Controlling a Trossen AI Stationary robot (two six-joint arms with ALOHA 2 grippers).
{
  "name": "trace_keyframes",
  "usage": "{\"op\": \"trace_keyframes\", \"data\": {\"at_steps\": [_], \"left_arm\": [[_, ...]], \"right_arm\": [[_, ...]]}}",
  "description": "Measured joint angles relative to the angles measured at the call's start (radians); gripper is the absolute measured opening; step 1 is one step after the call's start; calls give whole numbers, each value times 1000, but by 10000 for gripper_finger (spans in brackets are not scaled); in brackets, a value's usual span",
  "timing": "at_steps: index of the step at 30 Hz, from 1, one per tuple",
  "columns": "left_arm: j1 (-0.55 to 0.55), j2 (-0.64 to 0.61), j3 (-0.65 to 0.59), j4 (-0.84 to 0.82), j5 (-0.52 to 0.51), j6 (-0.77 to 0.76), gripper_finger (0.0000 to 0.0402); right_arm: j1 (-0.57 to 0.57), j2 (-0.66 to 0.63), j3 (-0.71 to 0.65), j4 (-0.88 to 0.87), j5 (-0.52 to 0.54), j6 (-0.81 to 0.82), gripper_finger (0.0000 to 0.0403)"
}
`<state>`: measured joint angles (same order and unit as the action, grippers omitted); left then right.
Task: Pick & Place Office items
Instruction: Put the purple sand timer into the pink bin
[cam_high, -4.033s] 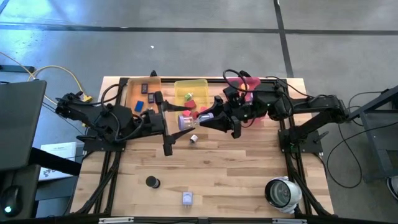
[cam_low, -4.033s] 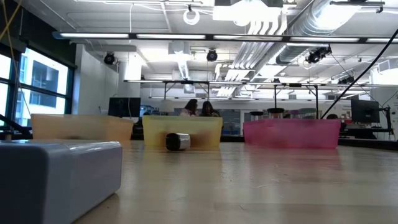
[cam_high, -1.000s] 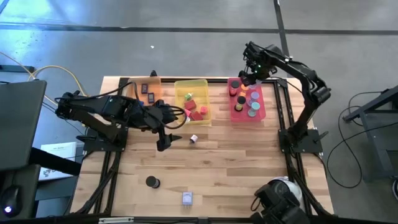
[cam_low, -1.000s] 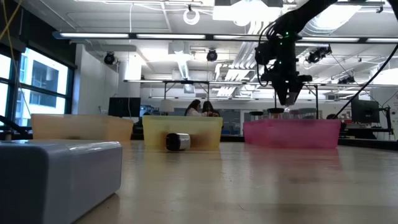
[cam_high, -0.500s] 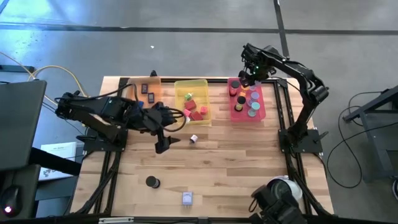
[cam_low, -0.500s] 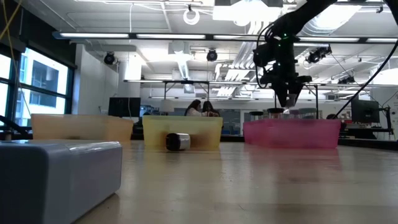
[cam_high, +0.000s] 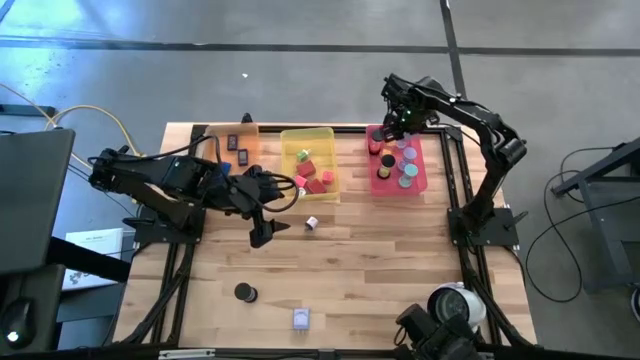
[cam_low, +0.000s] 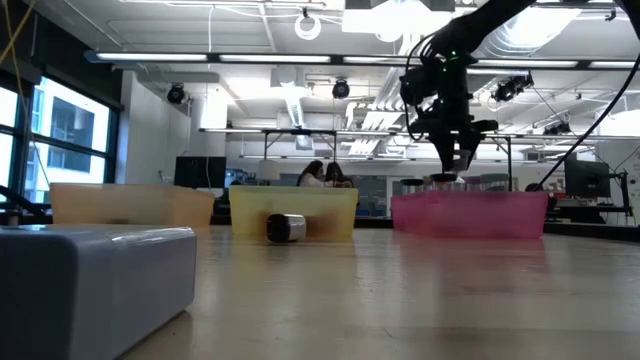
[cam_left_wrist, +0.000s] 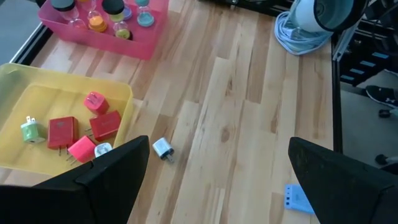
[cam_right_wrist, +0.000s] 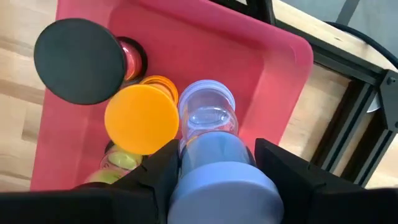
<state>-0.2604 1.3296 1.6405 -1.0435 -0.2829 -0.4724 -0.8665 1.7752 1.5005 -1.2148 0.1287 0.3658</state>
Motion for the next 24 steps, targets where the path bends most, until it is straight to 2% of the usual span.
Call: {"op": "trace_keyframes", "data": {"at_steps": [6, 17, 20, 24], "left_arm": [[0, 0, 0, 0, 21, 0, 376], [-37, 0, 0, -13, 27, -7, 376], [-44, 0, 0, -13, 23, -7, 376], [-45, 0, 0, -23, 23, -8, 376]], "right_arm": [[0, 0, 0, 0, -38, 21, 178], [-6, 3, 0, 26, -26, 58, 178], [-13, 25, 1, 24, -52, 88, 178], [1, 32, 0, 21, -24, 101, 178]]}}
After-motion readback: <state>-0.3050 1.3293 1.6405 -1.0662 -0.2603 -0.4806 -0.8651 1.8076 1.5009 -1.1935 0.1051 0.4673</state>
